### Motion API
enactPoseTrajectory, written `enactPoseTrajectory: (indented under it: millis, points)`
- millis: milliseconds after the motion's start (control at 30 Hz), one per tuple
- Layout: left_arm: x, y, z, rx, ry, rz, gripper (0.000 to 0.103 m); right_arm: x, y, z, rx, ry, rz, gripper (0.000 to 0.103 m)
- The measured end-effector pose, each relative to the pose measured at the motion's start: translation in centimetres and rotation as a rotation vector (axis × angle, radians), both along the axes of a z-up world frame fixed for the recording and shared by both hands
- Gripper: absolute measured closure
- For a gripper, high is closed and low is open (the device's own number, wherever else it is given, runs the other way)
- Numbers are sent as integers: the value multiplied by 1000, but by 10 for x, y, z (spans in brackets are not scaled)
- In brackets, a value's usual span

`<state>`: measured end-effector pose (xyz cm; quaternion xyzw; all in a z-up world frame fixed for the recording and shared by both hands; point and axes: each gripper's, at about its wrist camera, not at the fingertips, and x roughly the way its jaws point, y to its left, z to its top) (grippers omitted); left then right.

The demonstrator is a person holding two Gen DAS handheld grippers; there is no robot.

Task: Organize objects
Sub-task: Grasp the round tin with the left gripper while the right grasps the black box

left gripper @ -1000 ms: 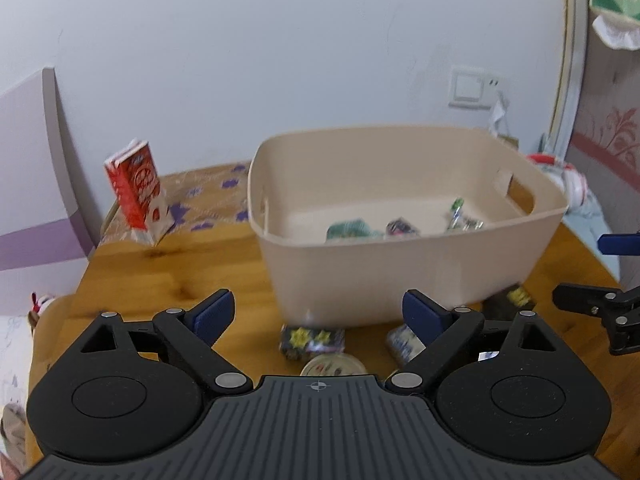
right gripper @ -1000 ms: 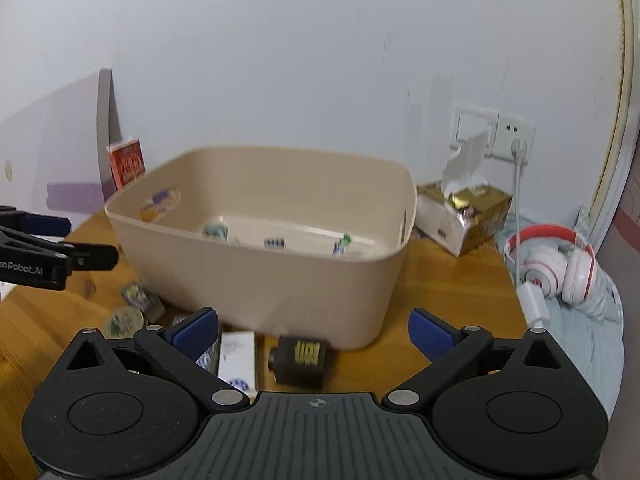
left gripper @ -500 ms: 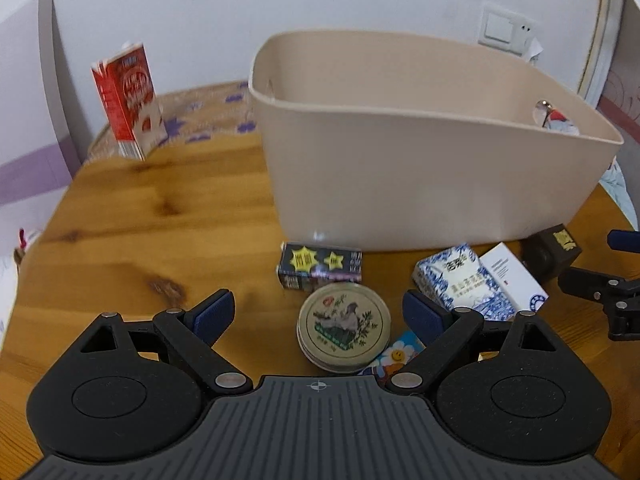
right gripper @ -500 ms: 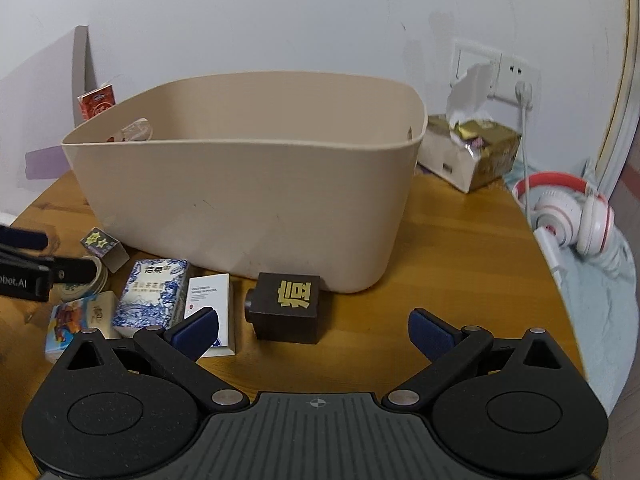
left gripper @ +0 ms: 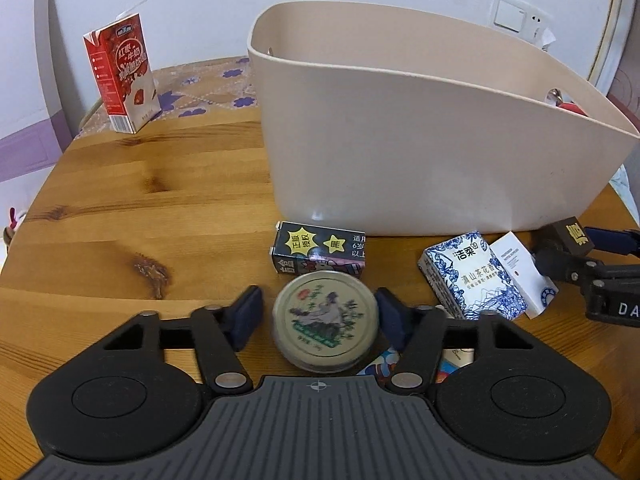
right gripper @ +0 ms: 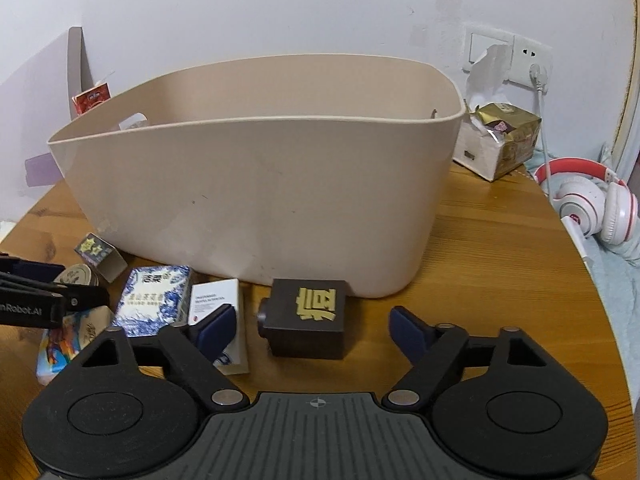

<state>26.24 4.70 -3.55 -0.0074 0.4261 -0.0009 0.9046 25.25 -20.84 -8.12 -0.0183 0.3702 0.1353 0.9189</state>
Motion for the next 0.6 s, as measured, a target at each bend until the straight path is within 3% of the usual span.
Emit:
enactPoseTrajectory:
  millis: [133, 167, 200, 600]
  points:
    - [-2, 0, 0, 10, 1, -7, 48, 1, 1, 3, 19, 1, 8, 43]
    - [-3, -1, 0, 17, 0, -9, 48, 1, 2, 3, 25, 4, 8, 56]
    - [-3, -2, 0, 23, 1, -10, 48, 1, 2, 3, 26, 9, 8, 61]
    - [-18, 4, 18, 7, -31, -28, 48, -11, -8, 12, 66, 16, -1, 61]
